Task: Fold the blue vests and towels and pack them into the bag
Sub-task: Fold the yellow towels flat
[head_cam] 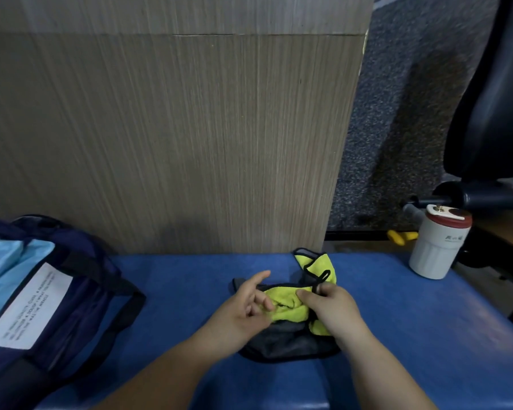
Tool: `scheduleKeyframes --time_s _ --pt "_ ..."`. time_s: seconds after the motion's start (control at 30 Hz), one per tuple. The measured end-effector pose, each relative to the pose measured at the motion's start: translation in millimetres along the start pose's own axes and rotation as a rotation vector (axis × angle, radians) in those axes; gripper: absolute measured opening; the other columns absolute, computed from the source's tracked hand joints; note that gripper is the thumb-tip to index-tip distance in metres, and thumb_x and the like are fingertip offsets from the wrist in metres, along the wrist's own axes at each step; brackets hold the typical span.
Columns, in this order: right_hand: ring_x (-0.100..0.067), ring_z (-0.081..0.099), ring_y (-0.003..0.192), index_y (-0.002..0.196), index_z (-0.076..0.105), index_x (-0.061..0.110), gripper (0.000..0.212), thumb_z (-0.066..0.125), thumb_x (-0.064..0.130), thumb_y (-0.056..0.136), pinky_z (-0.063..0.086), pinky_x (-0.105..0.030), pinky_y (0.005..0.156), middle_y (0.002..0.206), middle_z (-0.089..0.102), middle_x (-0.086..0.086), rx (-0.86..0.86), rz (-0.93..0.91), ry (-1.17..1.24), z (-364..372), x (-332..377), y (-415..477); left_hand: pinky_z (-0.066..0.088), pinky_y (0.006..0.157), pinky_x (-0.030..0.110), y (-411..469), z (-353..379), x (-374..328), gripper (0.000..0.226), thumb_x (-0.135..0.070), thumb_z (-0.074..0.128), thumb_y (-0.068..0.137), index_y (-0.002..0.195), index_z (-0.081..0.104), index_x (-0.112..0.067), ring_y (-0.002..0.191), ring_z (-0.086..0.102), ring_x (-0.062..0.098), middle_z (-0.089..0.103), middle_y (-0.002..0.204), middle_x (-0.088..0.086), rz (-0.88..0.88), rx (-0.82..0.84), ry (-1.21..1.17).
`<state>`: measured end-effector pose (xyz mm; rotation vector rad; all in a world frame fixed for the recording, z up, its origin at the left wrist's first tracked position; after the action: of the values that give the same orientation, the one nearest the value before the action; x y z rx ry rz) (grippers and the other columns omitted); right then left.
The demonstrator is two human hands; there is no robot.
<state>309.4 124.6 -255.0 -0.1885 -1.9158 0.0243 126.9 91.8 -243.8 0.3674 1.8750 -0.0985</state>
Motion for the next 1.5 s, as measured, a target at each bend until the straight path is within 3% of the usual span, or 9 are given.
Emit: scheduleKeyframes --time_s 0.2,0.3,0.53,0.83,0.9,1.03,1.3,1.4,1.5 --pt "-0.035 0.07 0.095 0.098 0.067 -0.005 0.045 0.084 0.029 0.074 0.054 -0.05 0.093 0.096 0.074 -0.018 0.251 0.012 0.421 14 9 -9 0.043 0.095 0.025 6 -53 31 0.063 -0.014 0.06 0.088 0.145 0.037 -0.029 0.093 0.05 0.011 0.046 0.103 -0.008 -0.207 -0.337 0.434" --pt "-0.036 0.07 0.093 0.099 0.064 -0.005 0.058 0.087 0.036 0.065 0.056 -0.043 0.087 0.098 0.072 -0.021 0.324 -0.008 0.622 15 20 -13 0.039 0.098 0.026 5 -58 35 0.026 -0.032 0.066 0.089 0.113 0.058 -0.037 0.111 0.047 0.017 0.043 0.112 -0.006 -0.237 -0.33 0.531" --pt "-0.029 0.061 0.072 0.074 0.051 0.008 0.061 0.097 0.026 0.039 0.055 -0.037 0.071 0.076 0.057 -0.015 0.493 -0.063 0.978 11 37 -17 0.036 0.061 0.025 6 -68 11 0.017 -0.019 0.044 0.101 0.085 0.05 -0.016 0.07 0.047 0.01 0.051 0.077 -0.003 -0.168 -0.482 -0.031" --pt "-0.034 0.071 0.076 0.076 0.071 0.002 0.05 0.097 0.022 0.038 0.06 -0.043 0.069 0.083 0.07 -0.022 0.646 -0.142 1.329 -1 66 -39 0.043 0.079 0.025 22 -24 -6 0.042 -0.01 0.054 0.078 0.117 0.054 -0.028 0.089 0.055 0.015 0.056 0.101 0.003 -0.19 -0.066 -0.22" --pt "-0.039 0.061 0.11 0.108 0.063 -0.007 0.033 0.058 0.022 0.093 0.045 -0.047 0.1 0.115 0.062 -0.029 0.672 -0.209 1.348 0 79 -49 0.042 0.078 0.022 21 -13 -7 0.06 -0.009 0.05 0.069 0.124 0.051 -0.035 0.088 0.054 0.011 0.052 0.1 -0.002 -0.196 0.026 -0.137" --pt "-0.044 0.035 0.136 0.136 0.038 -0.01 0.053 0.004 0.015 0.103 0.018 -0.048 0.116 0.143 0.038 -0.033 0.626 -0.198 1.39 -10 62 -48 0.04 0.089 0.013 17 7 -6 0.07 0.003 0.044 0.088 0.136 0.038 -0.048 0.114 0.047 0.003 0.048 0.126 -0.02 -0.166 0.175 0.056" --pt "-0.039 0.047 0.129 0.13 0.052 -0.005 0.047 0.029 0.028 0.104 0.029 -0.049 0.112 0.135 0.051 -0.031 0.565 -0.163 1.297 -9 66 -45 0.041 0.108 0.027 18 50 -12 0.075 0.02 0.045 0.087 0.146 0.037 -0.026 0.135 0.042 0.008 0.046 0.145 -0.007 -0.231 0.388 -0.188" --pt "-0.031 0.072 0.076 0.075 0.077 0.005 0.054 0.098 0.033 0.035 0.06 -0.042 0.066 0.083 0.072 -0.019 0.545 -0.142 1.208 -4 68 -47 0.041 0.11 0.042 21 55 -5 0.07 0.021 0.042 0.083 0.141 0.046 -0.019 0.128 0.053 0.019 0.057 0.138 0.003 -0.273 0.429 -0.202" --pt "-0.03 0.072 0.07 0.073 0.079 0.007 0.048 0.091 0.036 0.037 0.06 -0.041 0.06 0.082 0.073 -0.017 0.385 -0.039 1.178 -21 52 -34 0.043 0.107 0.038 25 39 -5 0.057 0.008 0.052 0.081 0.132 0.055 -0.017 0.124 0.056 0.019 0.062 0.132 0.004 -0.243 0.357 -0.119"
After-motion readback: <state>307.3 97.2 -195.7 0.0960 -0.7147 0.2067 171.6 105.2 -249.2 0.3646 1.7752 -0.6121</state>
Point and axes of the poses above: each hand's wrist, its own y-axis towards the middle knuckle, its own z-axis out of the palm, x = y × z, the point moved 9 cm from there along y, towards the middle knuckle
